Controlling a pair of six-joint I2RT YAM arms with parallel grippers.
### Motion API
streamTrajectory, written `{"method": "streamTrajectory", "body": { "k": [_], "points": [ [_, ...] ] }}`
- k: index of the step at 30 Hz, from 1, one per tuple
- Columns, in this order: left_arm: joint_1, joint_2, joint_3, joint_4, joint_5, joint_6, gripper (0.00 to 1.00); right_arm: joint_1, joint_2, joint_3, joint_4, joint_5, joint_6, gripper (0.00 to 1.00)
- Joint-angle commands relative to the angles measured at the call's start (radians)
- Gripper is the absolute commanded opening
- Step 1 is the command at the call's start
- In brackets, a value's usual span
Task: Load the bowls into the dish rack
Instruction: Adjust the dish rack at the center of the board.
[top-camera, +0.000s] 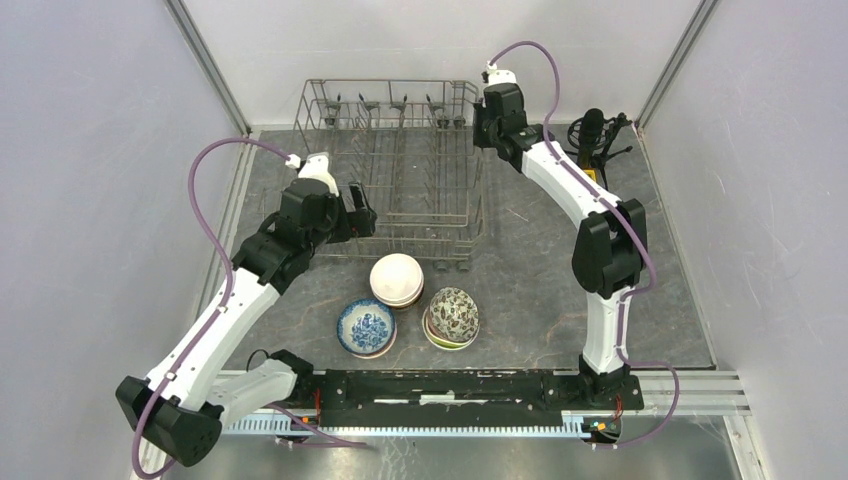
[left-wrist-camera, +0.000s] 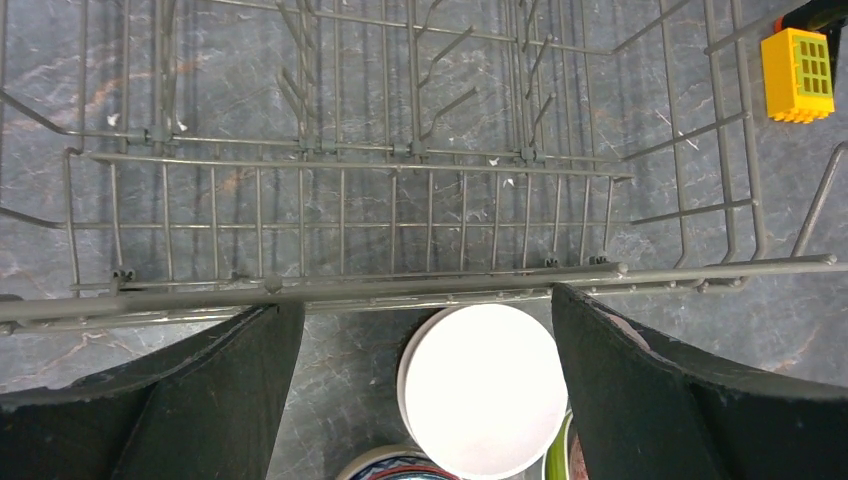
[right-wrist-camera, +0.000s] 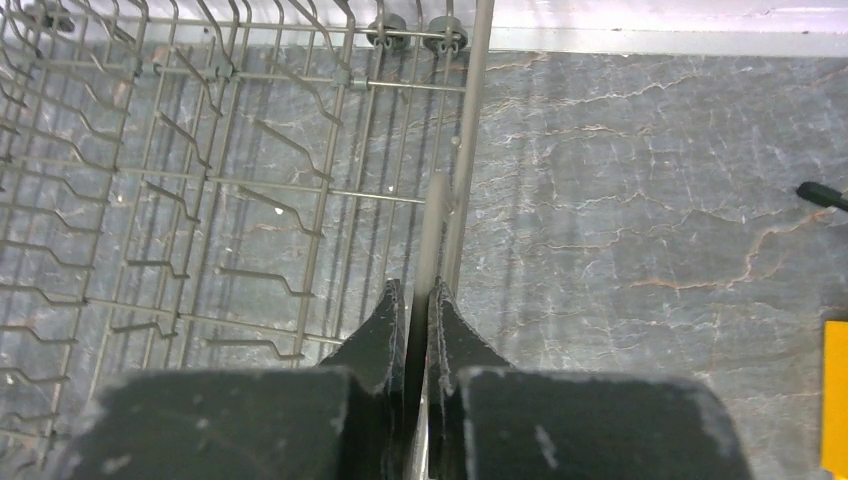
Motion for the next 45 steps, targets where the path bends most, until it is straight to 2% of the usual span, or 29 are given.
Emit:
{"method": "streamTrajectory", "body": {
  "k": [1,11,24,34,45],
  "points": [
    [0.035,0.017,-0.004,0.075,0.029,-0.057,1.0,0.009,-0.087,-0.072,0.048,-0.111,-0.063,0.0],
    [0.056,0.003,-0.015,0.073,0.025,-0.059,1.0,0.01,-0.297,-0.381,0.192,-0.142,-0.035,0.0],
    [0.077,0.047,0.003,0.092,0.048,-0.057,1.0,0.01,-0.522,-0.724,0.322,-0.088,0.005,0.0],
    [0.099,0.152,0.067,0.111,0.086,-0.049,1.0,0.01,-0.605,-0.83,0.342,-0.097,0.027,0.0],
    [0.108,0.284,0.171,0.142,0.098,-0.039,1.0,0.015,-0.616,-0.868,0.382,-0.119,0.035,0.0]
  ]
}}
